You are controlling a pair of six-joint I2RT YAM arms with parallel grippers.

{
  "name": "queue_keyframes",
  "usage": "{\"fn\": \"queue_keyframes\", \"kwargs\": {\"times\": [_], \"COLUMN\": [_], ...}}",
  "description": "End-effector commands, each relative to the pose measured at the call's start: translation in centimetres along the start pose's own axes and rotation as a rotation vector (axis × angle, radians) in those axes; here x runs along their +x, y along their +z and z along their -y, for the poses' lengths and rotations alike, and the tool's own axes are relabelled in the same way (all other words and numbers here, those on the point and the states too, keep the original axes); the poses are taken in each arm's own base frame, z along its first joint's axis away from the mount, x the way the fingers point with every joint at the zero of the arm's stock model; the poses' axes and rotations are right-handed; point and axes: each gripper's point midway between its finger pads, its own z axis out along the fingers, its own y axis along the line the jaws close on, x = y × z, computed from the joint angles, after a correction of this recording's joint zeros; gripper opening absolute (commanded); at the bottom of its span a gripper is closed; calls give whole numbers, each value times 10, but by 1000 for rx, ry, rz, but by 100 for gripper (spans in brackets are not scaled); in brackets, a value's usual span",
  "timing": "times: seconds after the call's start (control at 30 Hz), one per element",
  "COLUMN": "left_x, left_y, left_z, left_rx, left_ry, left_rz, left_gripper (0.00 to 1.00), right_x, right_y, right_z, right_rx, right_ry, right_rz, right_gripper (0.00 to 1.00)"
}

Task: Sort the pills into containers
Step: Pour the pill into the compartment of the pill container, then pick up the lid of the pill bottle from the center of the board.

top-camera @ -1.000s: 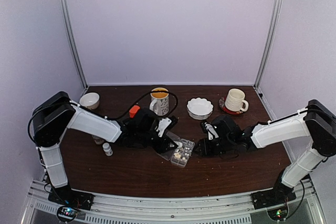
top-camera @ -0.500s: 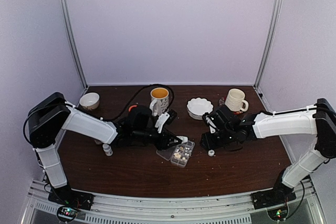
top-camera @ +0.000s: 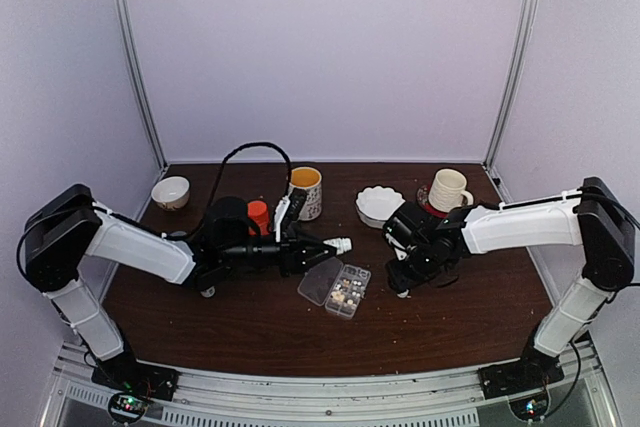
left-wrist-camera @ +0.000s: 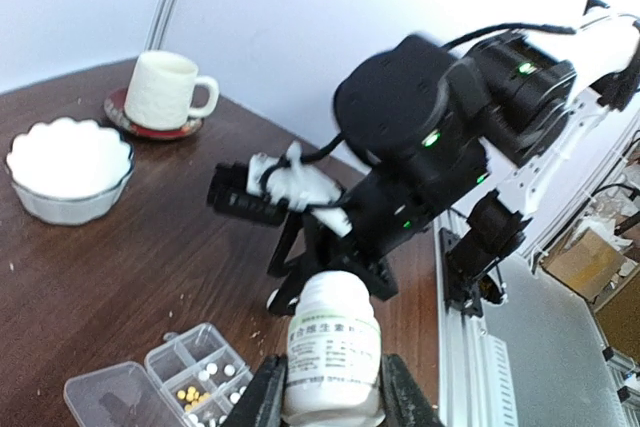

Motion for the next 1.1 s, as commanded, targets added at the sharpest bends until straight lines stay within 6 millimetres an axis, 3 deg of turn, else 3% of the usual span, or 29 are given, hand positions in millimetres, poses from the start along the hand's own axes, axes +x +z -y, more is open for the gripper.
{"fn": "queue_keyframes", "kwargs": {"times": [0.0,0.2,0.53,1.07], "left_x": [-53,-82,-131,-151], "left_y": [-21,-44,-99,-161], "left_z": [37,66,120,162], "left_rx": [111,173,258,305], "left_ry": [87,147,273,433], "left_rz": [179,280,492,712], "left_gripper": [0,0,0,0], "right_x": [6,9,16,18], "right_y": [2,4,12,17], "right_z": [4,6,2,2], "right_rx": [20,26,1,10], "right_ry": [-24,-26,-31,-43], "right_rz": [-51,-71,-111,-135], "right_gripper": [45,45,42,36]}}
